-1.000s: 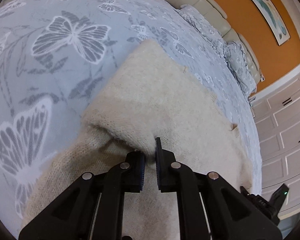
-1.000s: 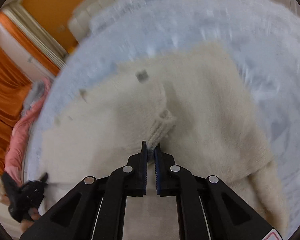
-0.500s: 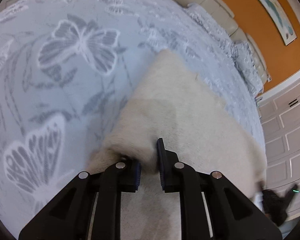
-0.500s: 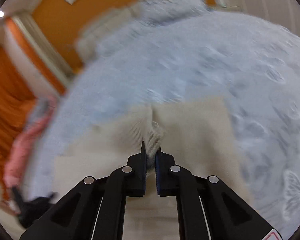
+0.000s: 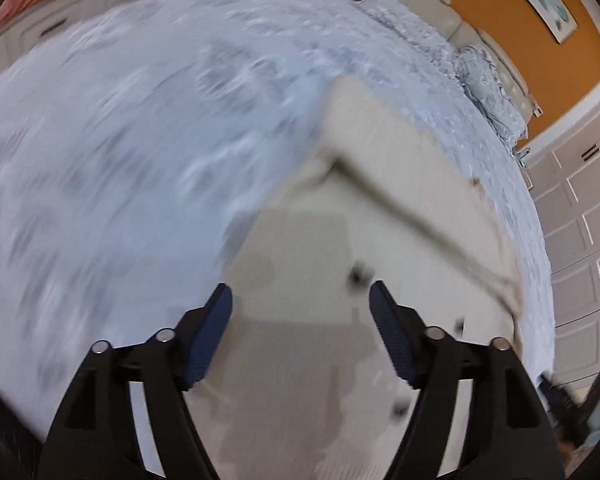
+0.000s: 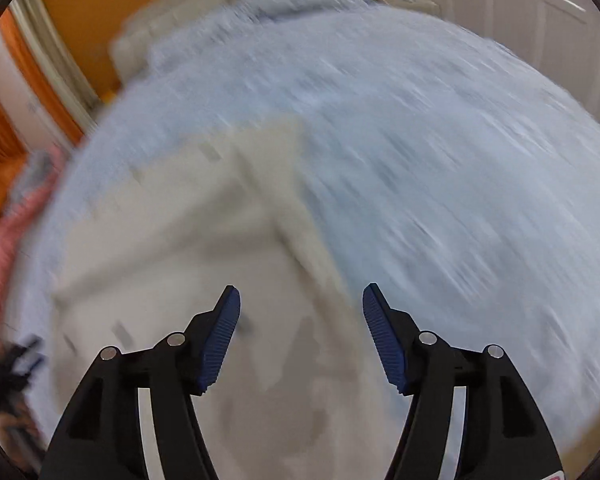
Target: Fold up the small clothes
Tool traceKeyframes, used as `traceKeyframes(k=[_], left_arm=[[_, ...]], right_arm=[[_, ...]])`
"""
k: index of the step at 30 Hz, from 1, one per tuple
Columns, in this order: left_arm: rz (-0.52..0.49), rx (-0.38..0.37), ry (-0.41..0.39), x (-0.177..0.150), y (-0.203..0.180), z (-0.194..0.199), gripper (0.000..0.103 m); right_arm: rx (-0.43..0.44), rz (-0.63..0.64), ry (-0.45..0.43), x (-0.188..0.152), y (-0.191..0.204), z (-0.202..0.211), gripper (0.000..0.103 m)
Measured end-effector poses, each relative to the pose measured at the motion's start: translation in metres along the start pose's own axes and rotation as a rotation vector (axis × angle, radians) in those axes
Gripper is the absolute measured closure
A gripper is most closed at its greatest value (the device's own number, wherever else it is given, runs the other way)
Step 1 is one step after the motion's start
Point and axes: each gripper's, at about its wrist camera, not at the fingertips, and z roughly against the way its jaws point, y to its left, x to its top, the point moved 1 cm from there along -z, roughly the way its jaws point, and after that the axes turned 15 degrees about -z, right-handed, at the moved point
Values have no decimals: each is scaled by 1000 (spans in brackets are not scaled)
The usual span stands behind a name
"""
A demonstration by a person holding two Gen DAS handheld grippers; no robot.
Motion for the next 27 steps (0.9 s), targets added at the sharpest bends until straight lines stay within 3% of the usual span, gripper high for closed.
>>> traceKeyframes(k=[3,5,8,10,20,24,27], left_arm=[[19,4,75,-43,16,13,32],[41,18,116,-68,24,19,32],[97,-25,122,-89,30,24,31],[85,-26,107,-93,27,26,29],[73,-43,100,-102,13,24,20],[96,-113,103,-99,3,16,20],[95,-102,100,-96,-3,11,24]], right_arm=[[-36,-60,102,-40,-42,5,40],[-18,-123,183,-71,-68,8,40],[28,-231,250,-98,-87,13,40],[87,-260,254,-103,-82,17,40],[89,-201,251,-122,-49,-2,34],[140,-230,251,-116,-36,-9,34],[173,-262,259,-111,-31,-13,37]])
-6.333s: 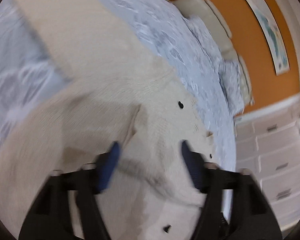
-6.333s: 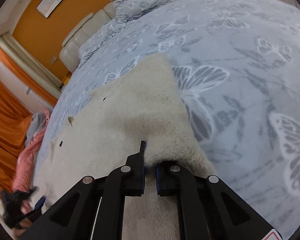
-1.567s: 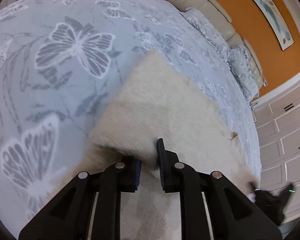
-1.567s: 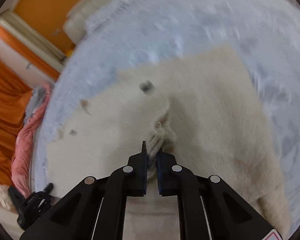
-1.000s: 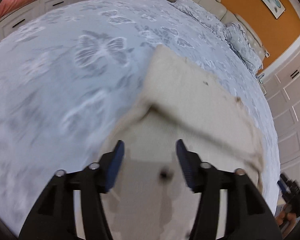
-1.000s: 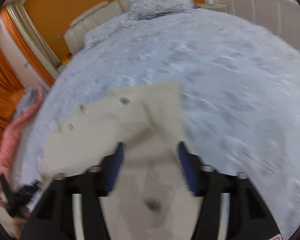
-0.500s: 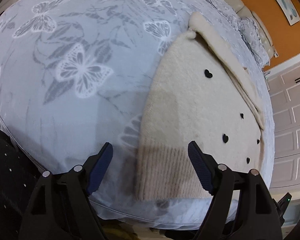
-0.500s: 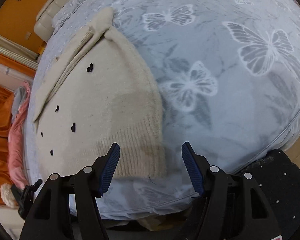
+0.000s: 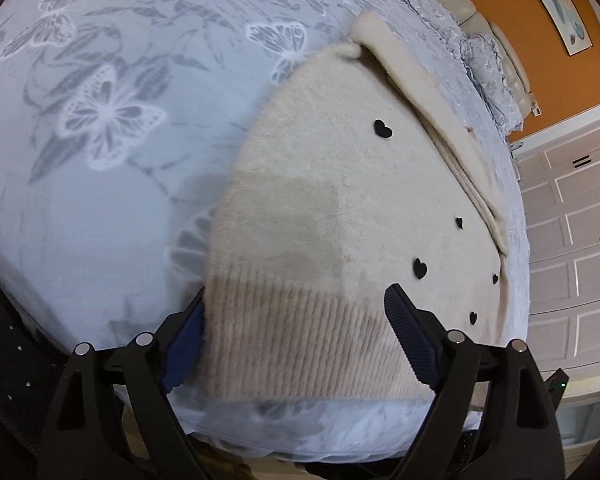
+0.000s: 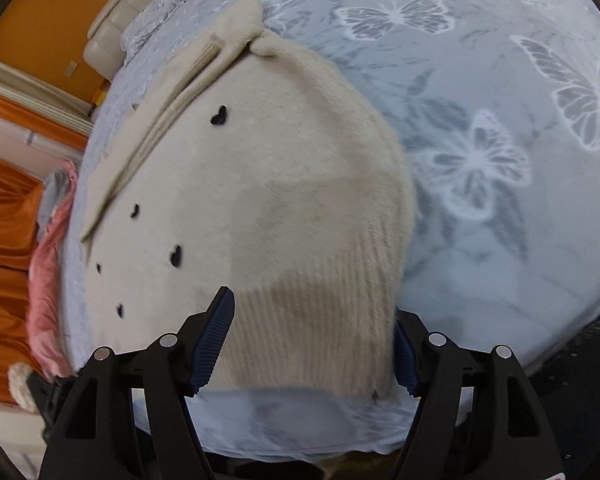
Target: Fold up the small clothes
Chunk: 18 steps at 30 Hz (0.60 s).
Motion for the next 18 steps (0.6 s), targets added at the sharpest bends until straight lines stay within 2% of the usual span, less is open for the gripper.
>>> traceKeyframes(k=[1,2,3,4,8,11,15,18], left_arm=[[-9,-1,0,2,-3,-1,30],[-28,-20,3,5,-7,-2,56],[-49,-27,16,8,-11,-2,88],[-74,-9,25,12,-14,1,96],[-164,30,-18,20,-25,39,96],[-204,11,-32,17,-27,71,97],[-250,-9,-31,-7,-27,106,97],[-296,-8,40,-51,-29,129,97]], right_arm=[[10,-6,0,1,2,0,50],[23,-10,6,3,4,-1,62],[24,-5,14,5,7,-2,91],[21,1,13,6,10,0,91],[84,95,-101,1,32,43,93],[103,172,-151,-13,40,77,94],[95,229,-142,-33,23,107,95],[46,276,-109,-54,-4,128,95]])
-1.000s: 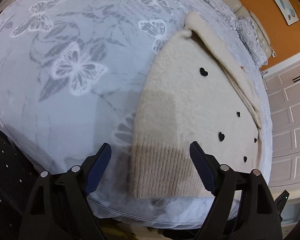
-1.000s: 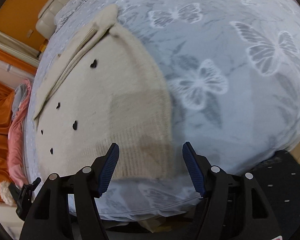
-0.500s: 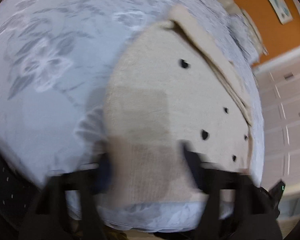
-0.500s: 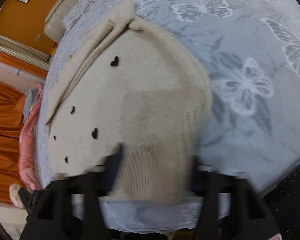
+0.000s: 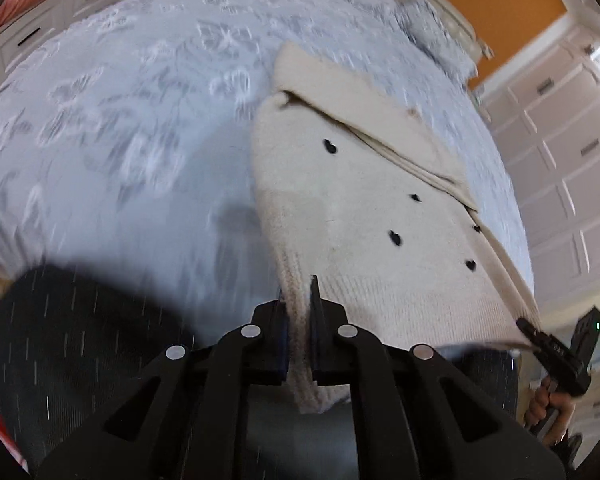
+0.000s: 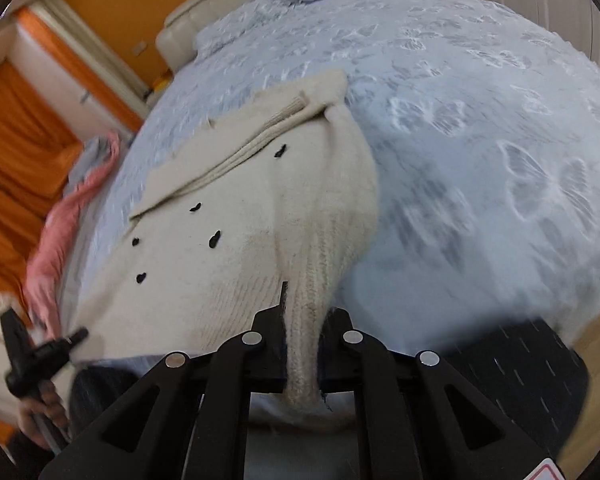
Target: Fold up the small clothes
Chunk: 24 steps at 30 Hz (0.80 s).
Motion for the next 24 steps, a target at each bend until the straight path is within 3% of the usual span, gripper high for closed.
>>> traceKeyframes(k=[4,8,11,15,17,18,20,21,23,24], left_arm=[[-11,-39,87,-58,-12,32,97],[8,-41,116,-83,-27,72,97],[-8,-41,7,-39,-30,91,97],[-94,-24,-173,63,-23,68,93],[-141,25,-259,115,-20,30,90],[-137,38,-273,128,-20,15,84],[-78,72,-251,150,0,-31,67],[-40,114,-230,155,11,-51,65],[-19,124,-202,153,18,-66,64],[-10,112,-202,148,20,-67,57]], right_arm=[[-69,68,121,-47,-43,32,95],[-18,54,214,-83,-57,75,95],[61,73,161,-65,-41,105,95],[230,58,-46,18,-8,103,93],[276,1,-154,75,7,68,92],[266,-29,-198,97,10,46,89],[233,-128,-200,126,10,4,85],[202,-179,-193,134,9,-13,80],[187,-228,-218,133,5,-23,78],[179,-222,-238,130,4,-22,69]])
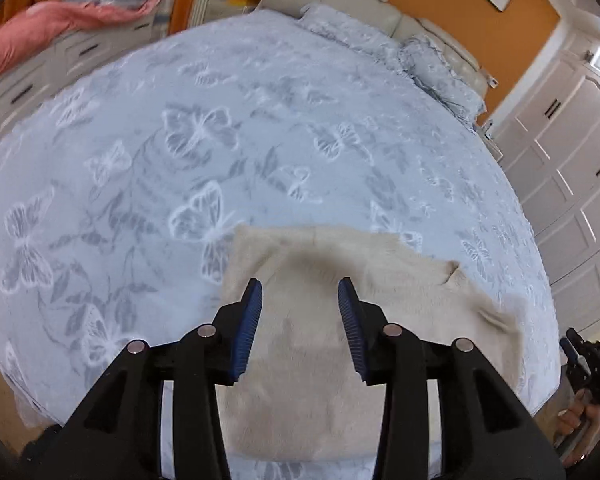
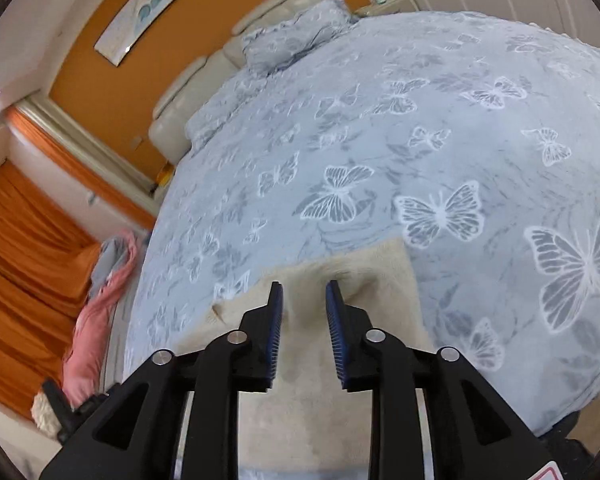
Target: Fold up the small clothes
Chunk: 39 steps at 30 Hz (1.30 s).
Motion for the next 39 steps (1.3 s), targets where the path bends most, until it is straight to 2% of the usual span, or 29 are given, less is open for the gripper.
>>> traceKeyframes(k=[1,2,3,5,7,11,13,14,15,17,18,20,23,24,25,26,28,30,32,34,35,37,38,39], left_arm=[[13,-20,-2,-7,2,1,51],[16,-23,-2,-9,3,1,39],[10,-19,1,-12,2,-1,37],[-49,-12,35,-16,0,-14,37],[-81,7,62,-13,-4,-32,37],[-30,-69,106,-2,-8,-62,37],[4,-74,153,2,-9,-81,38],[15,-68,170,3,-9,-88,49],[15,-67,172,5,-10,-93,69],[0,-59,163,9,-11,-94,103],[-3,-51,153,11,-11,-91,103],[-14,-37,61,24,-11,-66,103],[-6,-30,-61,48,-2,-27,103],[-6,-14,-62,55,4,-25,103],[-4,-10,-41,58,7,-31,103],[5,-11,2,60,12,-41,103],[29,-34,57,59,17,-58,98],[33,-63,90,53,14,-71,63],[1,-61,118,45,7,-85,51],[-53,-48,160,41,0,-101,47],[-69,-47,181,38,-2,-109,42],[-83,-44,215,34,-5,-125,42],[-83,-56,215,33,-6,-129,47],[-80,-64,213,32,-6,-130,69]], right_arm=[[-11,11,-16,-3,-1,1,51],[-33,36,-40,-8,-3,4,45],[-50,71,-48,-11,-6,5,43],[-115,135,-23,-15,-11,-5,43],[-167,147,0,-14,-20,-19,43],[-255,147,40,0,-28,-62,42],[-291,173,66,5,-26,-83,42],[-302,182,79,6,-24,-92,43],[-309,192,96,7,-23,-103,43],[-305,200,158,4,-21,-118,68],[-306,210,196,2,-17,-123,97],[-280,220,168,2,-8,-115,97],[-80,172,55,21,19,-62,98],[-15,158,10,29,27,-43,98],[2,161,-6,31,29,-39,98],[-11,169,2,33,28,-45,98],[-126,202,50,32,19,-74,98],[-161,204,92,26,10,-94,98],[-181,203,115,20,4,-104,97],[-212,208,125,15,-2,-112,94],[-228,207,132,13,-5,-116,93],[-245,175,146,14,-11,-122,89],[-252,161,159,14,-13,-125,87],[-262,145,173,14,-16,-130,79]])
